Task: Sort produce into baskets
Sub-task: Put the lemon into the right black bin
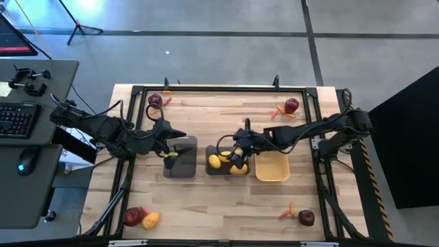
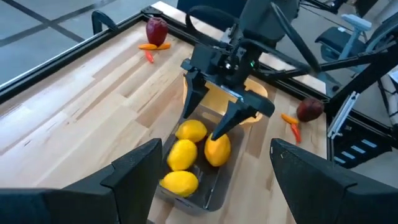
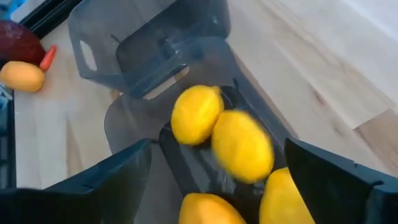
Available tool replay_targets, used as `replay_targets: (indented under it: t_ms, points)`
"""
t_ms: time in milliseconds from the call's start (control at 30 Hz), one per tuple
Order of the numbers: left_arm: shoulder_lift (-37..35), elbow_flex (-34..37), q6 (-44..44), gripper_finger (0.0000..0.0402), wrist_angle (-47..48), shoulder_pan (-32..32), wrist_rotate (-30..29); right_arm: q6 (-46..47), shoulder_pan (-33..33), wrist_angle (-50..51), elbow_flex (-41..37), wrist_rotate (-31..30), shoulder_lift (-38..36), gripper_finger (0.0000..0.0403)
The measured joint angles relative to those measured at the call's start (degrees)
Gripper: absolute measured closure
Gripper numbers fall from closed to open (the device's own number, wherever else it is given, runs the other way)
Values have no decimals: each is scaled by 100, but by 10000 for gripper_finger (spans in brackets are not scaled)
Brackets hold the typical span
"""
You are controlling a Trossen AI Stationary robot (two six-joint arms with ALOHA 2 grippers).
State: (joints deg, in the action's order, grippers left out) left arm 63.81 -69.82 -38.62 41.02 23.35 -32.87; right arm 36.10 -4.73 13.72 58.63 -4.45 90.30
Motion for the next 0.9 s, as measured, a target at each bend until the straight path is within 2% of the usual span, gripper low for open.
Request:
replay_targets:
  t_ms: [100, 200, 333, 433, 667, 800, 900]
  points:
    - [0, 0, -86, 116, 155, 9, 311, -12, -48, 246, 0, 320, -110, 45]
    - [22, 0, -456, 116, 410, 116, 501, -15, -340, 928, 0, 415, -301, 45]
    - [173, 2, -1000, 116, 594, 384, 974, 73, -986, 2018, 0, 113, -471, 45]
    - [408, 0, -1627, 117, 1049, 691, 1734, 441, -1501, 2526, 0, -134, -501, 45]
    - [1599, 4, -3656, 118, 2795, 1600, 3822, 882, -2303, 2501, 0, -604, -501, 45]
    - [2417, 4, -4351, 118, 2587, 2066, 4393, 1239, -2467, 2442, 0, -925, -501, 45]
    - [3023, 3, -4390, 118, 2191, 2308, 4834, 1332, -2503, 2285, 0, -1032, -501, 45]
